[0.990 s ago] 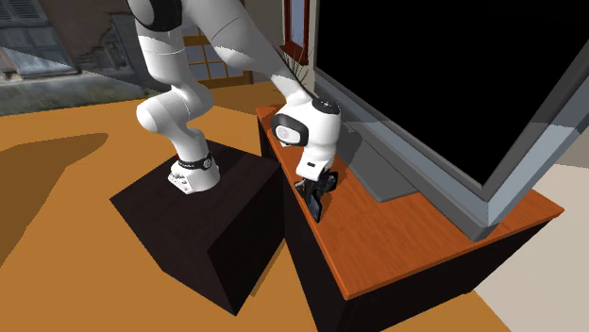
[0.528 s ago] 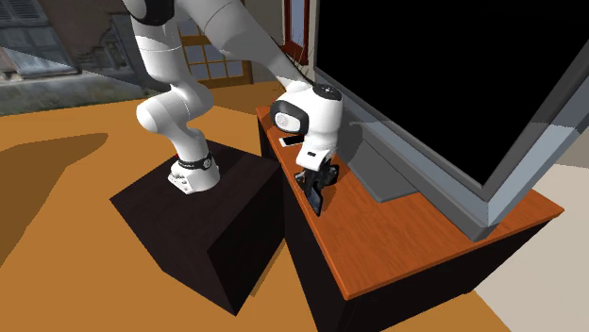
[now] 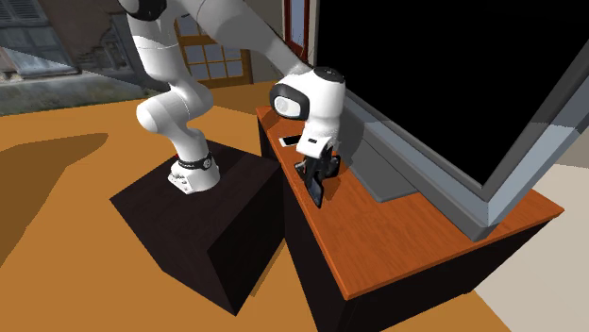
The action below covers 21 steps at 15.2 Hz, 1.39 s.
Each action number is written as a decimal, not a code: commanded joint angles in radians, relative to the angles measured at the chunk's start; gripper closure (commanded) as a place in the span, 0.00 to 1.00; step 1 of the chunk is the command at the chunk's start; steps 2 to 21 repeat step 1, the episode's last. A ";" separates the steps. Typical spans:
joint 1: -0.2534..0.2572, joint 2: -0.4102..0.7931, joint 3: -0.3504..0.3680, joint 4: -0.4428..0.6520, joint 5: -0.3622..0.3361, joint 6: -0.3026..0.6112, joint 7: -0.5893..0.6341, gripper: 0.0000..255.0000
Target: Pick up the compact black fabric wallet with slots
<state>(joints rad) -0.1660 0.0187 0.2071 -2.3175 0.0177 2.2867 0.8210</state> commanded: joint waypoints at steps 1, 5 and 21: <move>0.000 -0.006 0.000 0.002 0.002 -0.008 0.000 1.00; 0.000 -0.006 0.000 0.002 0.002 -0.008 0.000 1.00; 0.000 -0.006 0.000 0.002 0.002 -0.008 0.000 1.00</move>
